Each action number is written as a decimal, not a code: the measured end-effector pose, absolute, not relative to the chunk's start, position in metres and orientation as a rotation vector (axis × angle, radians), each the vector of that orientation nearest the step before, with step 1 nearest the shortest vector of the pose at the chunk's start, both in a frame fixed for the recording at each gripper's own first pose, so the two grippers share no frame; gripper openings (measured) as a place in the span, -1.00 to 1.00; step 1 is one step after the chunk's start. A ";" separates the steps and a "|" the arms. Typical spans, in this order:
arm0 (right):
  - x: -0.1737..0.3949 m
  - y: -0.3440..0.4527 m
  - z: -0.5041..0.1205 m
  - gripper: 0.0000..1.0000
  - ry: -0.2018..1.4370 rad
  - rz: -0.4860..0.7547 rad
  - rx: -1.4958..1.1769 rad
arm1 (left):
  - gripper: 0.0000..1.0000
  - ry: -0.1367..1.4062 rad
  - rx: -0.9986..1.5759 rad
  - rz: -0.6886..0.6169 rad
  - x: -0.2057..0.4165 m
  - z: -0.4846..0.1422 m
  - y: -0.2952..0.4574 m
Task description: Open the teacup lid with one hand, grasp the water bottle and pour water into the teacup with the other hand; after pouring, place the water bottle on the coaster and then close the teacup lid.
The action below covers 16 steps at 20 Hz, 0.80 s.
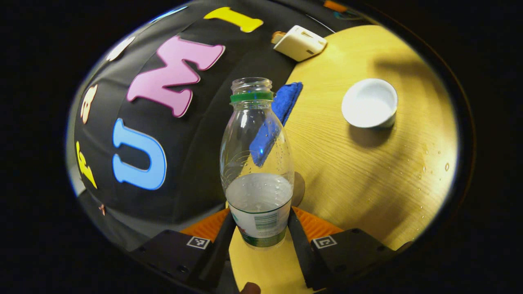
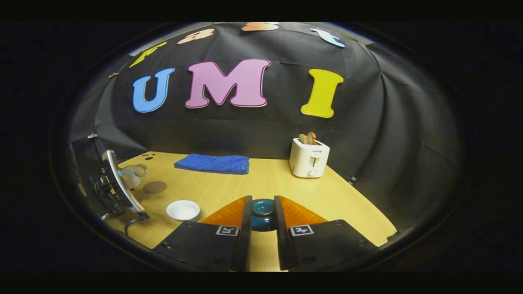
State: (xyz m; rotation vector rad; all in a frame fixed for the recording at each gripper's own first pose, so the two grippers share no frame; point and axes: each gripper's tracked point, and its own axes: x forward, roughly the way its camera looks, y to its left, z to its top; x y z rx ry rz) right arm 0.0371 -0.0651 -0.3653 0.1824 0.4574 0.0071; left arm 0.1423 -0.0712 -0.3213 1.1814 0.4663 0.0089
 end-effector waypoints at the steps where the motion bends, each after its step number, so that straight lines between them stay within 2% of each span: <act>1: 0.036 -0.068 -0.363 -0.39 0.456 0.005 0.182 | 0.52 0.470 1.214 0.003 0.141 -0.323 -0.073; 16: 0.031 -0.092 -0.349 -0.39 0.414 -0.010 0.193 | 0.51 0.475 1.640 0.003 0.157 -0.306 -0.082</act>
